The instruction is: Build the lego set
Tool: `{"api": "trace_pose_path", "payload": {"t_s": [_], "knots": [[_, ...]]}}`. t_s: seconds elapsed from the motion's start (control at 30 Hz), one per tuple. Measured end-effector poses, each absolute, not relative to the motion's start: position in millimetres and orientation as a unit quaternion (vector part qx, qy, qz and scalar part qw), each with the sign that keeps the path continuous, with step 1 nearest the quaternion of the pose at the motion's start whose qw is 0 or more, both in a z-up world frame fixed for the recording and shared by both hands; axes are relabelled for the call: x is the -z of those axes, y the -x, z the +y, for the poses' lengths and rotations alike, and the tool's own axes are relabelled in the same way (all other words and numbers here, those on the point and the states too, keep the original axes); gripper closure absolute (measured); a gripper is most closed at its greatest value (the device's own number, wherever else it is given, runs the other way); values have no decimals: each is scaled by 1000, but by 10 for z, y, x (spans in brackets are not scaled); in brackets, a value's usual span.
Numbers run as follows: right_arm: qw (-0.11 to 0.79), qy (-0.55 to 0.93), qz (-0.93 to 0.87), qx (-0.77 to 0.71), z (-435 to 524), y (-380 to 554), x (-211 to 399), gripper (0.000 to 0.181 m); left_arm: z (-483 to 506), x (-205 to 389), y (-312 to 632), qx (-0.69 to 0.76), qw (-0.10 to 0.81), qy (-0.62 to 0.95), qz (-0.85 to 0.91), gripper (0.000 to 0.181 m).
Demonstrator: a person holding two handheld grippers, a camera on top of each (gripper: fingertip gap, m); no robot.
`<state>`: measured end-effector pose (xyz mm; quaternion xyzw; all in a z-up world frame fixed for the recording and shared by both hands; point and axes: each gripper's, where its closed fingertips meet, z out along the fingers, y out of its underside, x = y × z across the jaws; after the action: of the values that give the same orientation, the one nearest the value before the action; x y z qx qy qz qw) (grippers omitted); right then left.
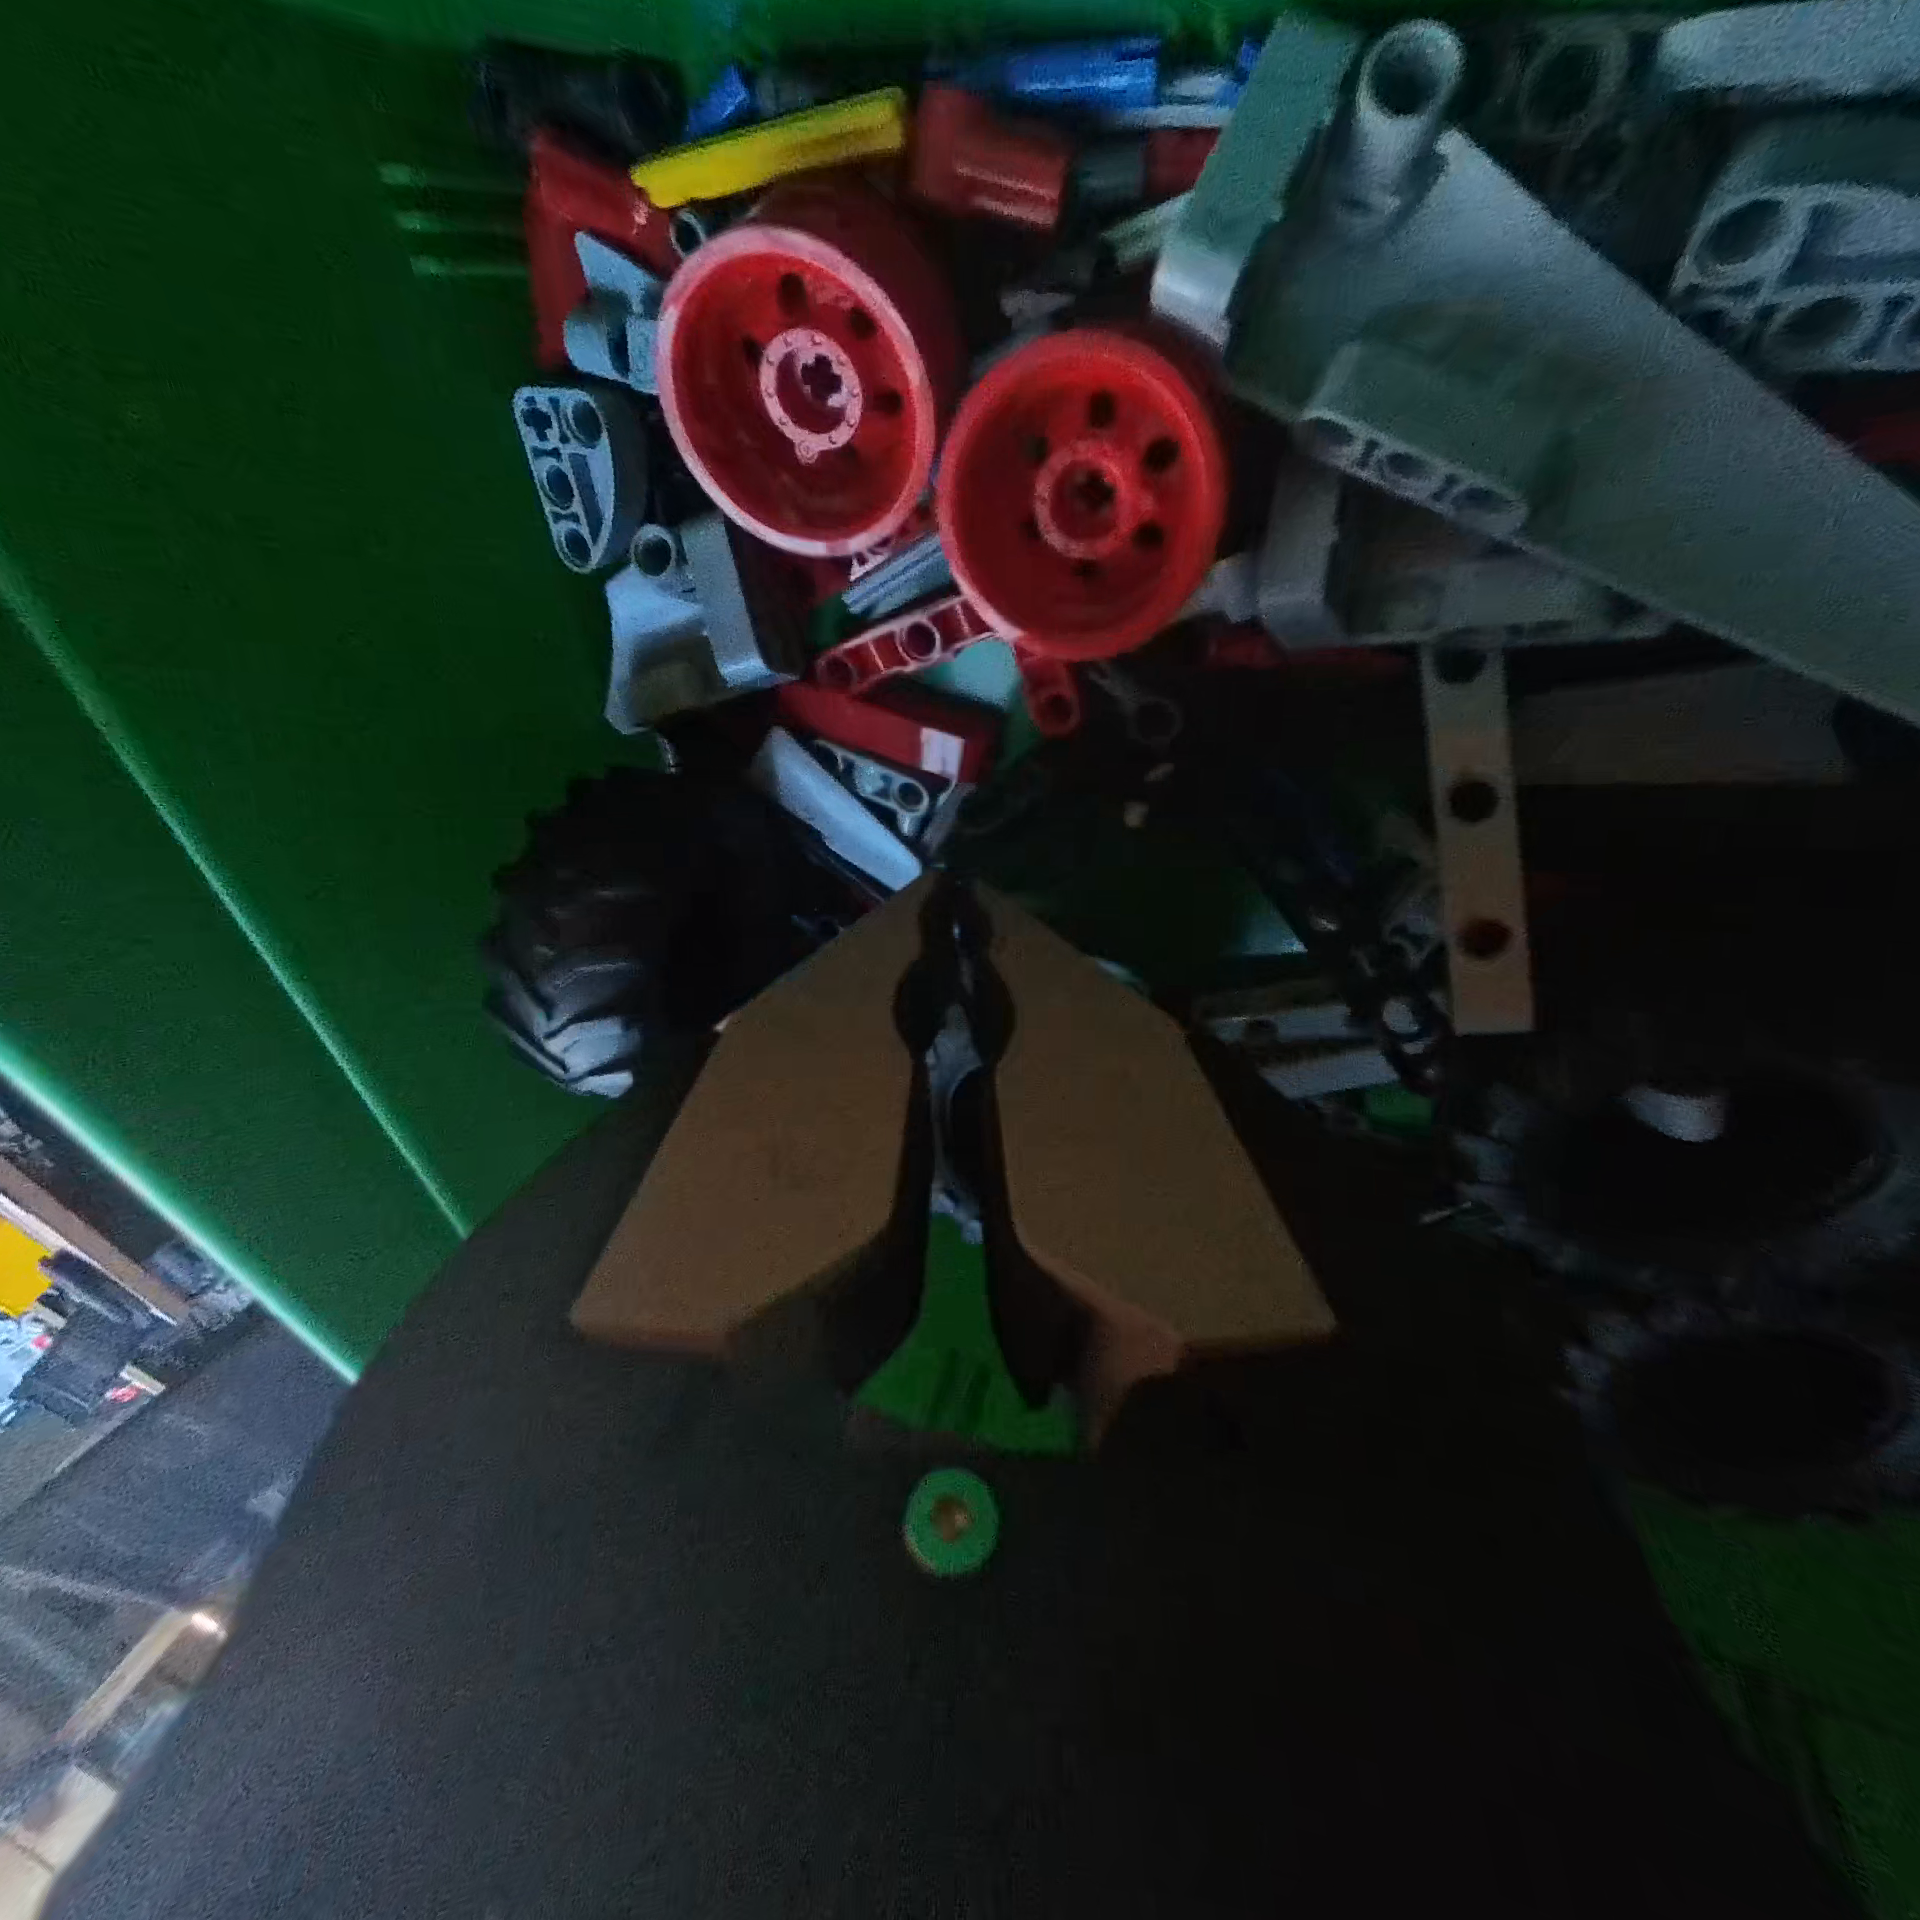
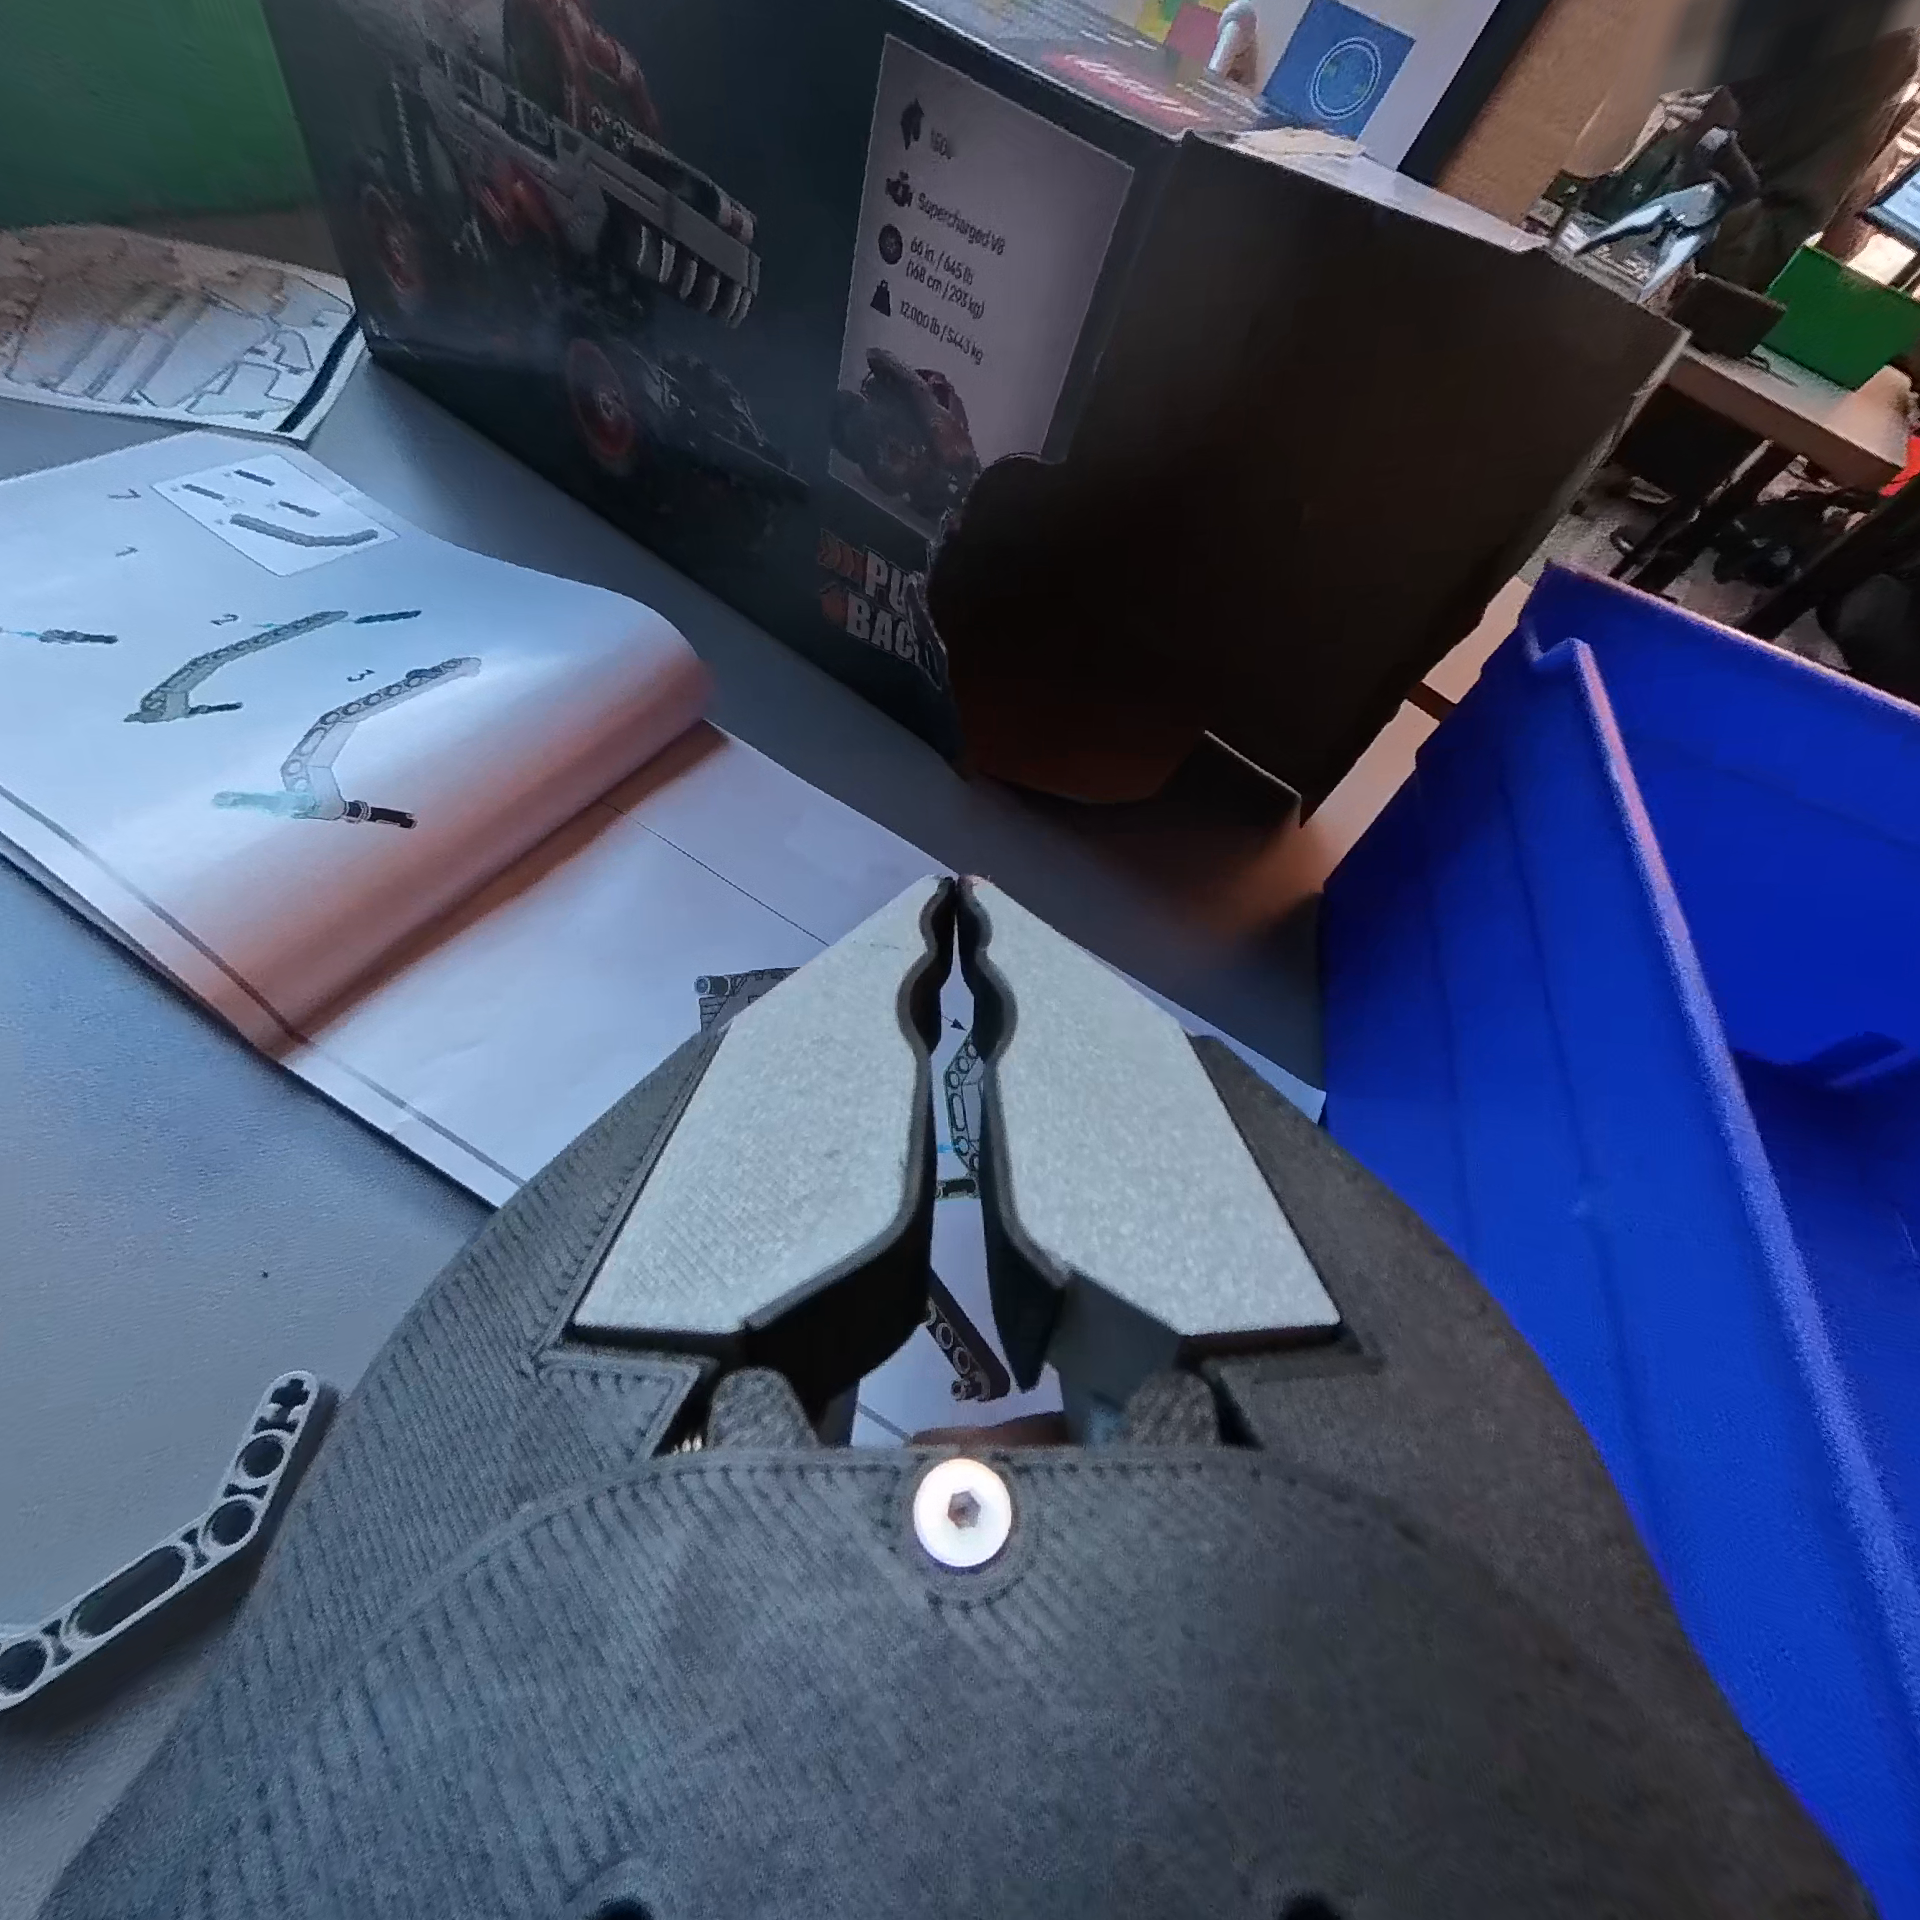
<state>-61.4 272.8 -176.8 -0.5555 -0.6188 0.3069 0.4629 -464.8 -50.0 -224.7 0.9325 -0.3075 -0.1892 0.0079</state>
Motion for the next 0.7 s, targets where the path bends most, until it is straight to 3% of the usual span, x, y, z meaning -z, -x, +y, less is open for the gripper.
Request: {"api": "trace_pose_path", "payload": {"t_s": [0.43,0.7], "knots": [[458,561,-612,-317,2747,610,1759,181,-512,2253,4324,80,-9,-944,-320,181],[458,562,-612,-317,2748,609,1760,181,-389,2153,4568,146,-47,-936,-316,181]]}}
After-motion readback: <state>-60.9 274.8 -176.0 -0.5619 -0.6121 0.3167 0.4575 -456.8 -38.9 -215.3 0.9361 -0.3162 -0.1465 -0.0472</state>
